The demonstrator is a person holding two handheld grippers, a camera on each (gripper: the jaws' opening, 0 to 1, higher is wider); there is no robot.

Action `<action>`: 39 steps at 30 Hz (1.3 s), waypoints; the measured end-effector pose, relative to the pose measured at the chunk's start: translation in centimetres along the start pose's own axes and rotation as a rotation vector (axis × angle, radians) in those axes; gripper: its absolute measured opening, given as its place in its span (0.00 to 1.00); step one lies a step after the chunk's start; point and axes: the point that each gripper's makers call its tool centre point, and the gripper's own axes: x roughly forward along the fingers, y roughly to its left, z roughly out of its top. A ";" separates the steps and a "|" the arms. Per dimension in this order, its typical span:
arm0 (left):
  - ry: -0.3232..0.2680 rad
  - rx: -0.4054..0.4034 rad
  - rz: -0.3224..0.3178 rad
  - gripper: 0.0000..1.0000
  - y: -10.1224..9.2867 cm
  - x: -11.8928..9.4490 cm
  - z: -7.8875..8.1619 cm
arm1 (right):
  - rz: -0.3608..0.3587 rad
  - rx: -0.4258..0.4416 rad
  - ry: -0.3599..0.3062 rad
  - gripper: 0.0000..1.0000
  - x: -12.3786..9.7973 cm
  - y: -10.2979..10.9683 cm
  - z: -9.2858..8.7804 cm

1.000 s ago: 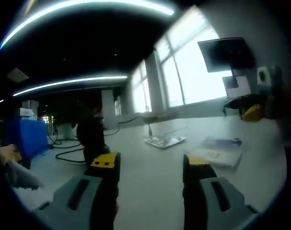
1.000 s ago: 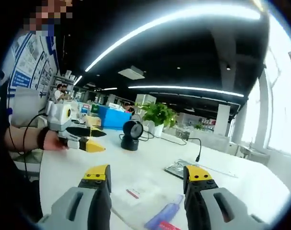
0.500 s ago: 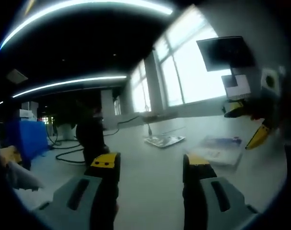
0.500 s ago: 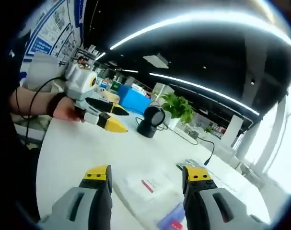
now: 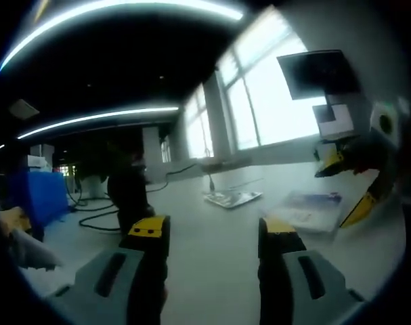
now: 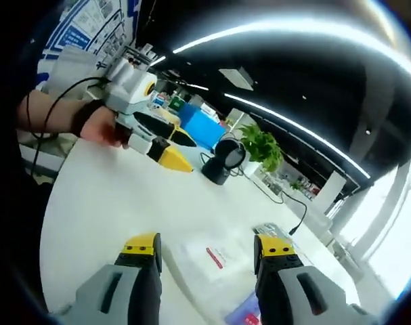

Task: Clip sheet goods on table flip sheet goods clip sheet goods scan sheet goods put sheet goods back to table

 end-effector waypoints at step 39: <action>-0.003 0.001 -0.007 0.45 -0.3 -0.2 0.2 | 0.080 0.029 0.062 0.03 1.0 2.9 -2.1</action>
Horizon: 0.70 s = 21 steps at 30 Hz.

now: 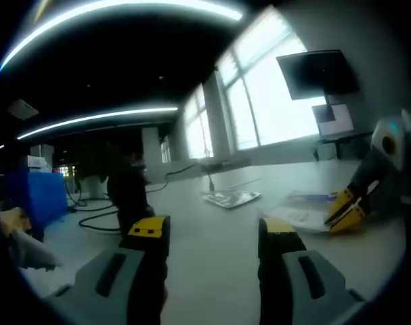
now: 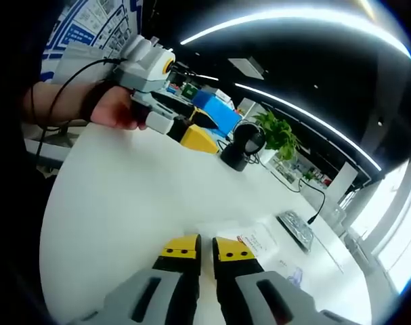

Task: Clip sheet goods on table flip sheet goods clip sheet goods scan sheet goods put sheet goods back to table

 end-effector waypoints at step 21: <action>0.003 0.003 -0.001 0.45 0.0 0.0 -0.1 | -0.025 -0.083 -0.064 0.00 -2.2 0.7 0.3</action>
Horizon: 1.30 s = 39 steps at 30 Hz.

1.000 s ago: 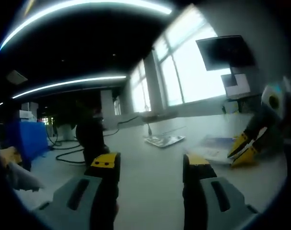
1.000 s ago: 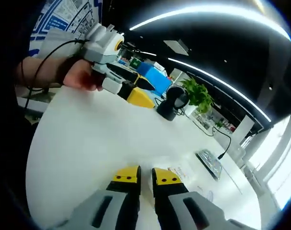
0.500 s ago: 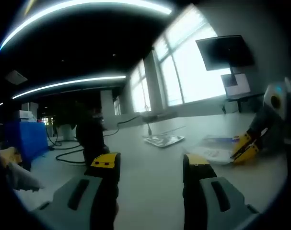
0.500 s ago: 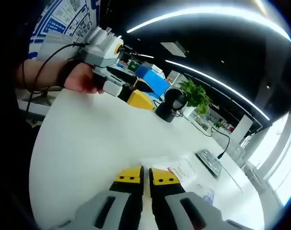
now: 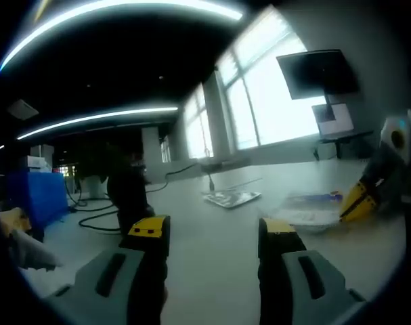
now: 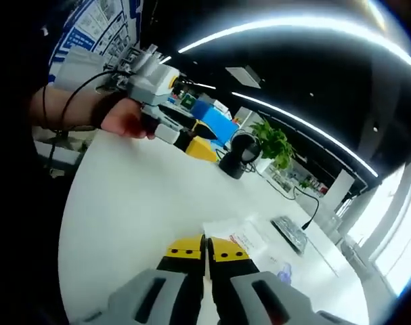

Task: Clip sheet goods on table flip sheet goods clip sheet goods scan sheet goods put sheet goods back to table

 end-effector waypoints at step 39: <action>0.003 0.002 0.001 0.45 -0.1 0.0 0.0 | -0.085 0.307 -0.062 0.00 0.8 -4.0 1.3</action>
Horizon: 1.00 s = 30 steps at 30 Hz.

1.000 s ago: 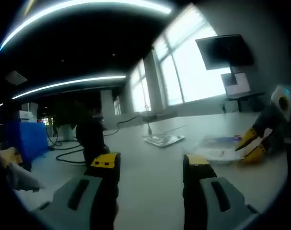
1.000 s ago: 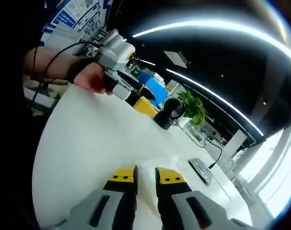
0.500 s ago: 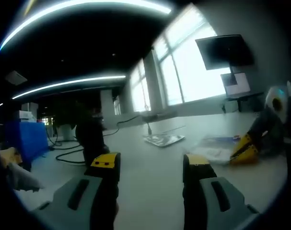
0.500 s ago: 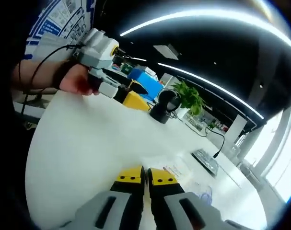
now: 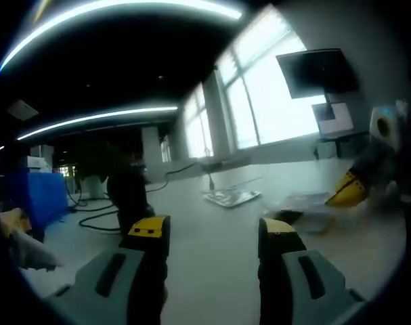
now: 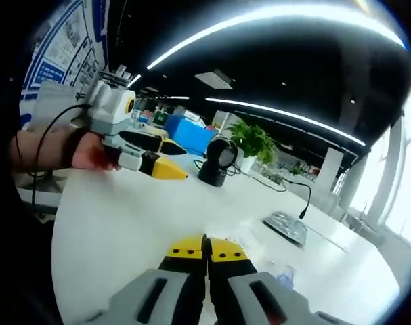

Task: Clip sheet goods on table flip sheet goods clip sheet goods scan sheet goods put sheet goods back to table

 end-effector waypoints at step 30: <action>0.007 0.002 -0.003 0.45 -0.1 0.0 -0.1 | -0.286 0.229 -0.188 0.00 -4.4 -10.4 5.6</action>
